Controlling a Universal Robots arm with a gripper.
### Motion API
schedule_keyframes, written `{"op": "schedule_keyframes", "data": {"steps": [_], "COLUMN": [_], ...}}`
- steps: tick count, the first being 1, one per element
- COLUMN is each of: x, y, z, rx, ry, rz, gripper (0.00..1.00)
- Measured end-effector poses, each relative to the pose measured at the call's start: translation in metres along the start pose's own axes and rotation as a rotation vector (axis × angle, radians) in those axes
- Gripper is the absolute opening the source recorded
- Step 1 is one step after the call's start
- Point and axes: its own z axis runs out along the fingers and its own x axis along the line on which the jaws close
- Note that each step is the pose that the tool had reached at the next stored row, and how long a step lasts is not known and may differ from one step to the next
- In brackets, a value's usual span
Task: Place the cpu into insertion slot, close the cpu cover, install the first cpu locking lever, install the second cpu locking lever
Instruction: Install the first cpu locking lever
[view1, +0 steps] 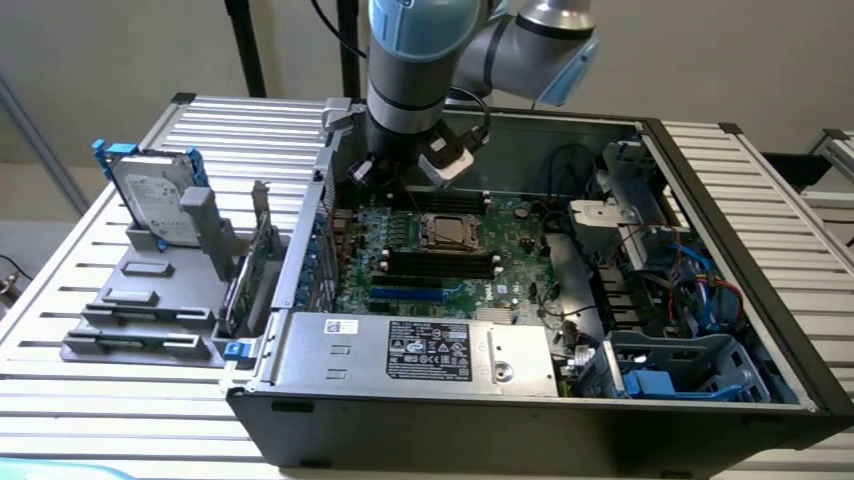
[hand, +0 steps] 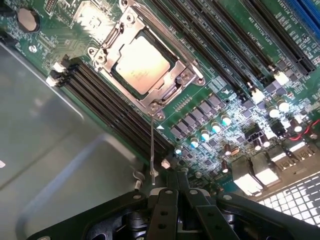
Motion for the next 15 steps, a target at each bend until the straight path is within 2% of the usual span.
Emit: {"op": "schedule_keyframes", "data": {"steps": [4,6,8,15], "x": [0.0001,0.0004,0.0008,0.0062], "y": [-0.0001,-0.0004,-0.0008,-0.0017], "z": [0.0005,0.0008,0.0011,0.0028], "rx": [0.0057,0.0083,0.0086,0.0042], "ry": [0.0168,0.0225,0.0260,0.0330], "rz": [0.018,0.023,0.028,0.045], "gripper": [0.11,0.11,0.11,0.11]}}
